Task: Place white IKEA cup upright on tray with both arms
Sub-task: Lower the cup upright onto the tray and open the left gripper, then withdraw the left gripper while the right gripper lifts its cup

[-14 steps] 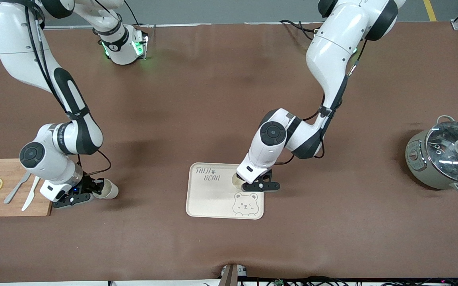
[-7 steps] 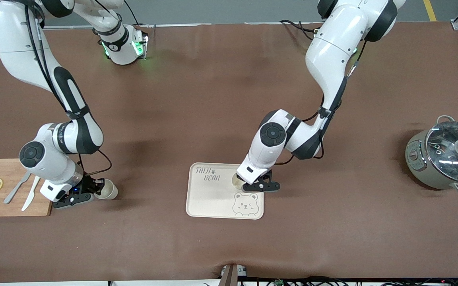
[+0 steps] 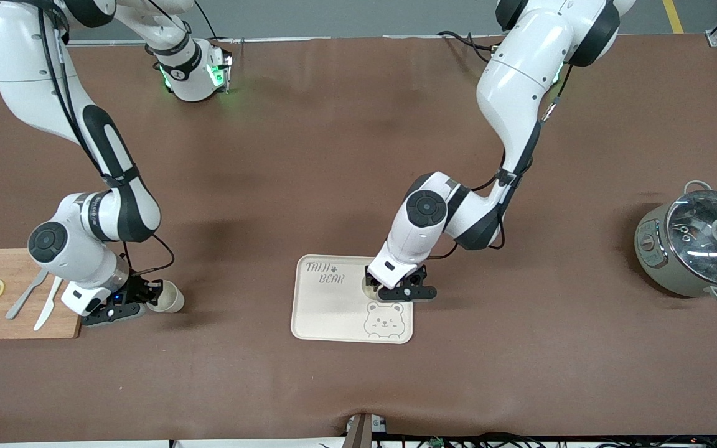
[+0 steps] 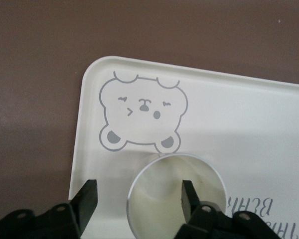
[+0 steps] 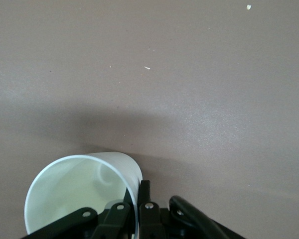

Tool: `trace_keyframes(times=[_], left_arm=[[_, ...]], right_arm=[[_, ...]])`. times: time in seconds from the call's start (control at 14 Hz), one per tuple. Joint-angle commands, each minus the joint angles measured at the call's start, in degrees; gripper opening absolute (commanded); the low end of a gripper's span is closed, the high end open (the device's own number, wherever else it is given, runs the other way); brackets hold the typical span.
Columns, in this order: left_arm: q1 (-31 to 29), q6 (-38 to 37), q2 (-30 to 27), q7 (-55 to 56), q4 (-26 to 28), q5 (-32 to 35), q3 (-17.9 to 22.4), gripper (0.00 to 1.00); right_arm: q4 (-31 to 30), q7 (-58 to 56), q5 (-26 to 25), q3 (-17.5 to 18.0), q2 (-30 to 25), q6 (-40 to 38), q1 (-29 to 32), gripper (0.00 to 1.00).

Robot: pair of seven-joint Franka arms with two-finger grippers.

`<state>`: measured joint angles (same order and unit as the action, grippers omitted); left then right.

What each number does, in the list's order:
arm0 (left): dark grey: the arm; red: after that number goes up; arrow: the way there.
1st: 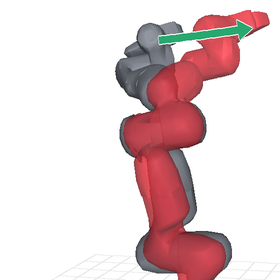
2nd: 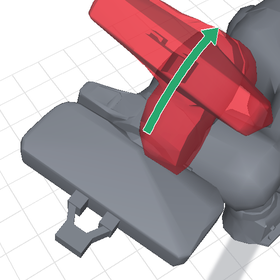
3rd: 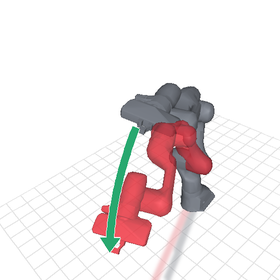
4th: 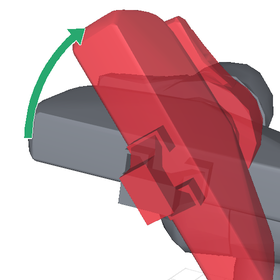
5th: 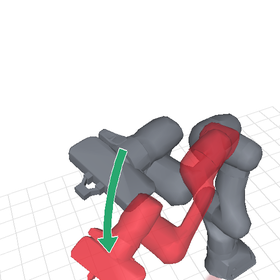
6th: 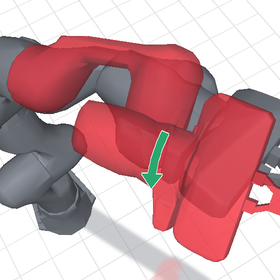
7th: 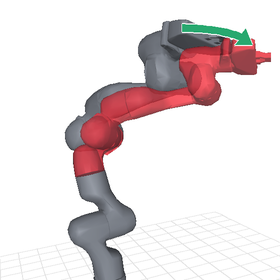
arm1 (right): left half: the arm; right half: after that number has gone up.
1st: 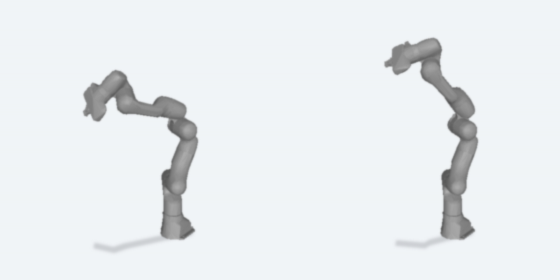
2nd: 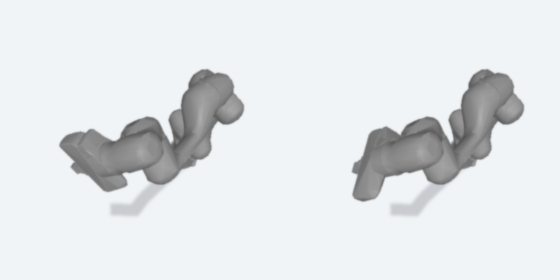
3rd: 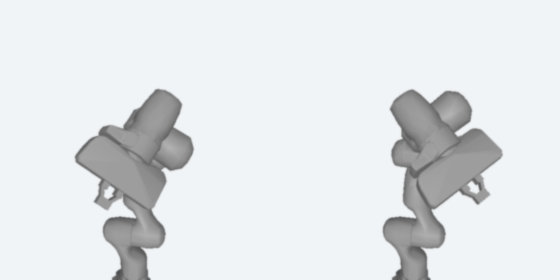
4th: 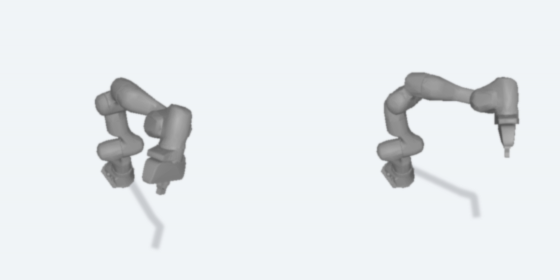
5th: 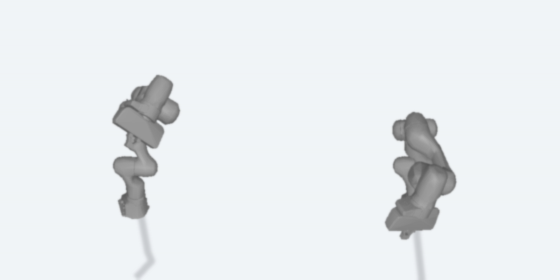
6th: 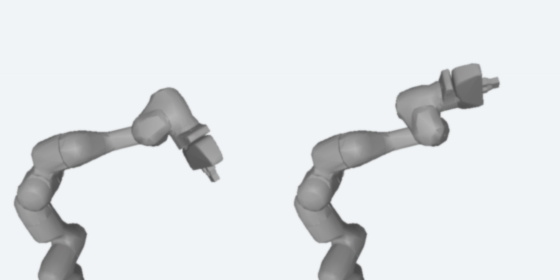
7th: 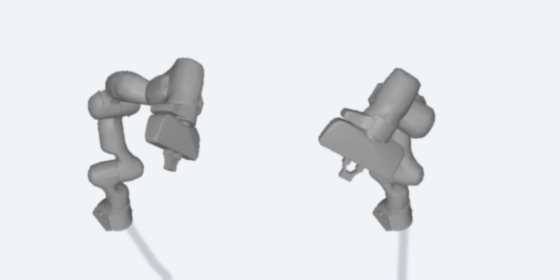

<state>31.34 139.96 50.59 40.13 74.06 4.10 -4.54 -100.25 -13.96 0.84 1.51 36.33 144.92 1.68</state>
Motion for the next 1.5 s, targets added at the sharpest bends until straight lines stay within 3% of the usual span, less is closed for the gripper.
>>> trace_keyframes(times=[0.0,0.14,0.36,0.57,1.07,1.43], left_arm=[[0.0,-5.7,-2.9,1.4,-0.1,1.4,0.7,1.0],[-0.8,-13.0,-5.8,-0.2,-0.2,1.3,1.2,1.0],[-5.6,-22.3,-11.8,-8.3,-0.1,0.3,0.9,1.0],[-11.0,-28.1,-15.8,-17.4,-0.1,-1.2,0.8,1.0],[-20.6,-27.7,-15.4,-31.6,0.6,-2.0,0.8,1.0],[-22.3,-26.4,-15.9,-31.7,1.3,-2.8,0.8,1.0]], right_arm=[[0.0,0.3,0.4,0.2,-0.5,-0.2,0.5,0.0],[1.1,0.4,2.0,0.2,-1.1,-3.2,0.5,0.0],[6.0,0.4,10.2,0.0,-1.1,-12.3,0.3,0.0],[7.2,4.0,10.4,0.2,-1.3,-12.8,-0.3,0.0],[16.1,25.3,10.3,0.1,-2.4,-24.5,-8.1,0.0],[19.0,34.5,9.6,-0.1,-2.3,-24.9,-13.4,0.0]])
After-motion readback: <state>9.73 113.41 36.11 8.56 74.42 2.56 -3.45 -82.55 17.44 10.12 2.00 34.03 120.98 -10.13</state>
